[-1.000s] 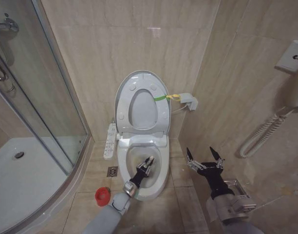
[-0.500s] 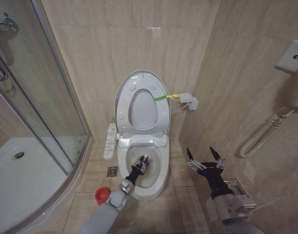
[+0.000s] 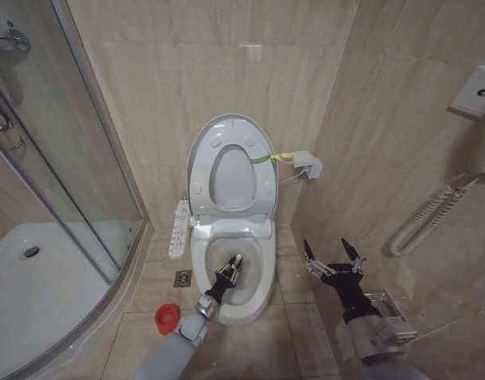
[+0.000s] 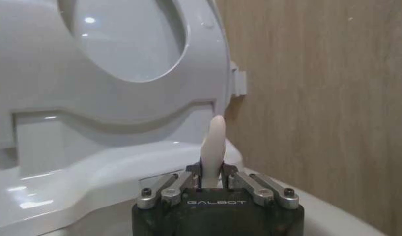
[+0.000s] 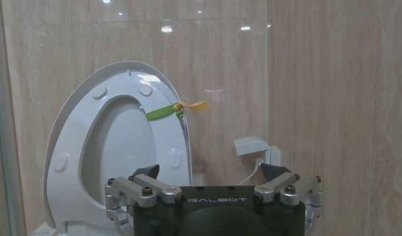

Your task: Open the toilet lid, clean the toilet bowl with a toilet brush, close the toilet lid, and flush.

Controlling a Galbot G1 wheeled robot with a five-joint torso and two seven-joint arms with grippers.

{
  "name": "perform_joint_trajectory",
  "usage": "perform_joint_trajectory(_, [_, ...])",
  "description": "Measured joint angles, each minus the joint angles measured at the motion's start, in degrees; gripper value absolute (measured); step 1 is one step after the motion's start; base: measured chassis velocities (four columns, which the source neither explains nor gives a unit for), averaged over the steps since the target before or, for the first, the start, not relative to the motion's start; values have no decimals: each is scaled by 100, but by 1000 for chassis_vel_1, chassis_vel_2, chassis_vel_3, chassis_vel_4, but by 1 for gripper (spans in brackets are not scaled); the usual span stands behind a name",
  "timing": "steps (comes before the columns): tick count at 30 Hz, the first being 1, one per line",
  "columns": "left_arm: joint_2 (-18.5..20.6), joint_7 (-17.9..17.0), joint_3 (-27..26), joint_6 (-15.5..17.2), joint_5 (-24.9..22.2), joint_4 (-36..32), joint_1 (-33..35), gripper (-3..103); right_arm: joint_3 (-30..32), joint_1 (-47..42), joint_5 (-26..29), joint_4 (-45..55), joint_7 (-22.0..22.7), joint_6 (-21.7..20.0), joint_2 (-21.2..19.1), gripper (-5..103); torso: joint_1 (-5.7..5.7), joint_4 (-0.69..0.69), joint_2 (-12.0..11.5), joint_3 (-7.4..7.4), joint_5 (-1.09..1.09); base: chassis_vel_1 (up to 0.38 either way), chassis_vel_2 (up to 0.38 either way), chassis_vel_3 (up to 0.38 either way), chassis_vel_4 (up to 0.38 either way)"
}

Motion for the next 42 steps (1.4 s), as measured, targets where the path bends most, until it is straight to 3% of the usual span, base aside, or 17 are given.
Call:
perform_joint_trajectory(4, [39, -7, -13, 2, -8, -165, 53, 20, 0, 0, 0, 0, 0, 0, 0, 100, 0, 0, 0, 0, -1, 0, 0, 0, 0])
perform_joint_trajectory(9, [146, 9, 126, 84, -104, -839, 279, 20, 0, 0, 0, 0, 0, 0, 1, 100, 0, 0, 0, 0, -1, 0, 0, 0, 0])
perform_joint_trajectory(12, [120, 15, 145, 88, -66, -790, 286, 20, 0, 0, 0, 0, 0, 0, 0, 100, 0, 0, 1, 0, 0, 0, 0, 0, 0])
perform_joint_trajectory(18, [-15, -1, -5, -49, 110, -44, 83, 20, 0, 0, 0, 0, 0, 0, 0, 100, 0, 0, 1, 0, -1, 0, 0, 0, 0])
perform_joint_trajectory(26, [115, 43, 33, -90, 108, -559, 244, 20, 0, 0, 0, 0, 0, 0, 0, 100, 0, 0, 1, 0, 0, 0, 0, 0, 0])
perform_joint_trajectory(35, [-3, -8, -69, -106, 200, -55, 159, 20, 0, 0, 0, 0, -1, 0, 0, 100, 0, 1, 1, 0, 0, 0, 0, 0, 0])
perform_joint_trajectory(42, [113, -38, 29, 79, 149, -822, 363, 20, 0, 0, 0, 0, 0, 0, 0, 100, 0, 0, 1, 0, -2, 0, 0, 0, 0])
